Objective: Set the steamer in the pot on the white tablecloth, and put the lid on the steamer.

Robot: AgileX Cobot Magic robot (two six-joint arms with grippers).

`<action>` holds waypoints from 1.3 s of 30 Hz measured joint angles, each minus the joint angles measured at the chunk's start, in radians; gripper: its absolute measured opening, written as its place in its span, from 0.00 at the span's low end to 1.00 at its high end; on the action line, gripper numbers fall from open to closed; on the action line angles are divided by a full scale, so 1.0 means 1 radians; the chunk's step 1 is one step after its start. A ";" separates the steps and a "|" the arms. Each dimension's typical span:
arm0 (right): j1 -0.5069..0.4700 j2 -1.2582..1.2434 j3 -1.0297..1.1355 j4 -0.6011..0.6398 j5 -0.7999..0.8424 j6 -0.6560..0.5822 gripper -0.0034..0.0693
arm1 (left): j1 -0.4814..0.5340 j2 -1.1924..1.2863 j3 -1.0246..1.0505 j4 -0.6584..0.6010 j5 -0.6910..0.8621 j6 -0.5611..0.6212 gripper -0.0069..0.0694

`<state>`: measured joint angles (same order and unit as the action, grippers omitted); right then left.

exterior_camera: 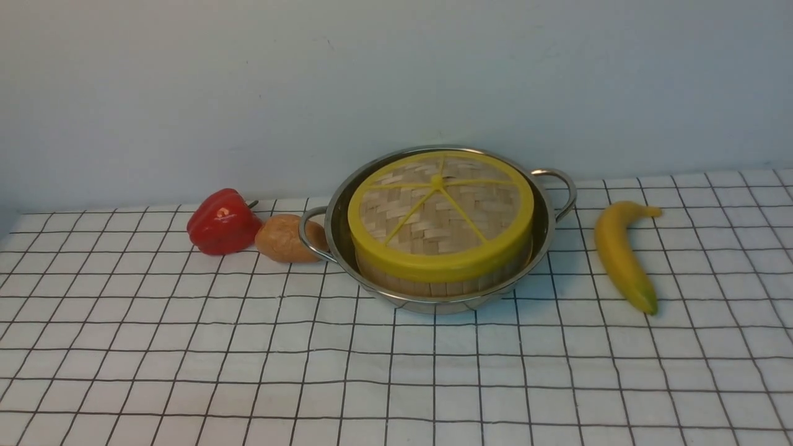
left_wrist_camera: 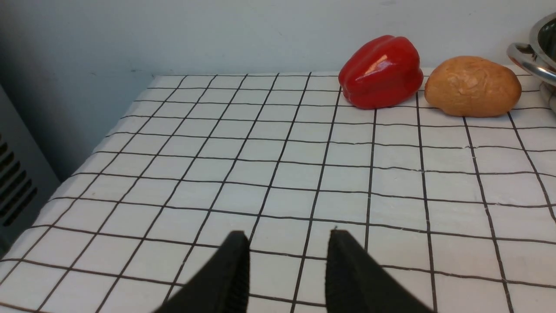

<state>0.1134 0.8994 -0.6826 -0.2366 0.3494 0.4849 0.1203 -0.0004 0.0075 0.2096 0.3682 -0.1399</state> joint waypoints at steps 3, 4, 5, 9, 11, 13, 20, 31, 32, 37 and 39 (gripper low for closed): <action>-0.100 -0.266 0.329 0.022 -0.144 0.002 0.16 | 0.000 0.000 0.000 0.000 0.000 0.000 0.41; -0.141 -0.402 0.458 0.018 -0.218 -0.011 0.17 | 0.000 0.000 0.000 0.000 0.000 0.000 0.41; -0.146 -0.417 0.472 0.015 -0.226 -0.014 0.18 | 0.000 0.000 0.000 0.000 0.000 0.000 0.41; -0.214 -0.634 0.658 0.002 -0.296 -0.031 0.20 | 0.000 0.000 0.000 0.000 0.000 0.000 0.41; -0.226 -0.703 0.686 0.009 -0.253 -0.020 0.22 | 0.000 0.000 0.000 0.000 0.000 0.000 0.41; -0.226 -0.757 0.690 0.008 -0.179 -0.019 0.23 | 0.000 0.000 0.000 0.000 0.000 0.000 0.41; -0.226 -0.894 0.692 0.004 -0.034 -0.041 0.26 | 0.000 0.000 0.000 0.000 0.000 0.000 0.41; -0.215 -0.894 0.692 0.012 -0.009 -0.045 0.29 | 0.000 0.000 0.000 0.000 0.000 0.000 0.41; -0.215 -0.894 0.692 0.014 -0.009 -0.045 0.29 | 0.000 0.000 0.000 0.000 0.000 0.000 0.41; -0.215 -0.894 0.692 0.015 -0.009 -0.045 0.31 | 0.000 0.000 0.000 0.000 0.000 0.000 0.41; -0.215 -0.894 0.692 0.015 -0.009 -0.045 0.32 | 0.000 0.000 0.000 0.000 0.000 0.000 0.41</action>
<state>-0.1015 0.0056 0.0090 -0.2217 0.3407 0.4402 0.1203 -0.0004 0.0075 0.2096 0.3682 -0.1399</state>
